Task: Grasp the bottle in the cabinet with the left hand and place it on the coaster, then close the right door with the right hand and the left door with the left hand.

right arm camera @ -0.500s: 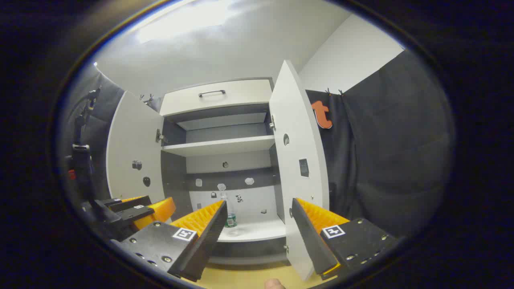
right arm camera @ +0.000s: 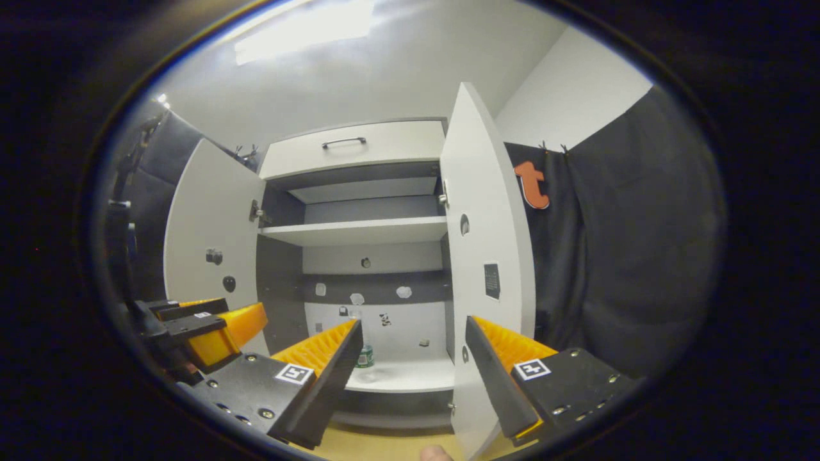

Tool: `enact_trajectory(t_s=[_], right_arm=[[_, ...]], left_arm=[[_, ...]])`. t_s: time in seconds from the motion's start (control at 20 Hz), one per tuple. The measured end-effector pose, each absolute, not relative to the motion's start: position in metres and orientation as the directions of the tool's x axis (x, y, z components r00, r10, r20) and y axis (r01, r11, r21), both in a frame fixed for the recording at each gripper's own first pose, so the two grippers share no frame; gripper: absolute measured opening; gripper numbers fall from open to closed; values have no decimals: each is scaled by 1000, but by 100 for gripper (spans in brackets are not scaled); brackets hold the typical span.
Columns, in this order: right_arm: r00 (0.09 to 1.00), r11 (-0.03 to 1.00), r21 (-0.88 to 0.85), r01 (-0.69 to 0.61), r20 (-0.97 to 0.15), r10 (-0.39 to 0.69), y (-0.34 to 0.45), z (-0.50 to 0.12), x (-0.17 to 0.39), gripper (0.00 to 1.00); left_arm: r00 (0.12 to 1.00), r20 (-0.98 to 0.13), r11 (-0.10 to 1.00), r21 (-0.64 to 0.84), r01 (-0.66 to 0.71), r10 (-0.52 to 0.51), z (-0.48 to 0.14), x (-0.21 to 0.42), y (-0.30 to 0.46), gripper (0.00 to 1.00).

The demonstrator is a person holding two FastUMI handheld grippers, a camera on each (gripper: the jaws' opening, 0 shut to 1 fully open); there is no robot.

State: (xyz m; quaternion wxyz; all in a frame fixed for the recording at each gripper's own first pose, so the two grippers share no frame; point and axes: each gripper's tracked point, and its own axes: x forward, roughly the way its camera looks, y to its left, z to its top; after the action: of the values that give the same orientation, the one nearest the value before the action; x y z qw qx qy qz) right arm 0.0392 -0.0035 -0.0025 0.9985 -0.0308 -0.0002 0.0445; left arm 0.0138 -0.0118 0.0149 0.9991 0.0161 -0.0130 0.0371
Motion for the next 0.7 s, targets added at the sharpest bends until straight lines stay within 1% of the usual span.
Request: enact_trajectory(t_s=[0.2,0.25,0.3,0.7], right_arm=[[994,990,-98,-103,13,105,0,1,50,98],[994,990,-97,-105,16,107,1,1,52,98],[994,990,-96,-106,18,108,2,0,55,98],[995,992,-95,-89,42,93,5,7,52,98]], left_arm=[[998,19,997,24,-67,66,13,21,-22,96],[998,20,998,26,-59,59,14,22,-24,92],[998,19,998,32,-55,54,14,24,-25,96],[1000,-7,999,36,-11,11,6,45,-30,96]])
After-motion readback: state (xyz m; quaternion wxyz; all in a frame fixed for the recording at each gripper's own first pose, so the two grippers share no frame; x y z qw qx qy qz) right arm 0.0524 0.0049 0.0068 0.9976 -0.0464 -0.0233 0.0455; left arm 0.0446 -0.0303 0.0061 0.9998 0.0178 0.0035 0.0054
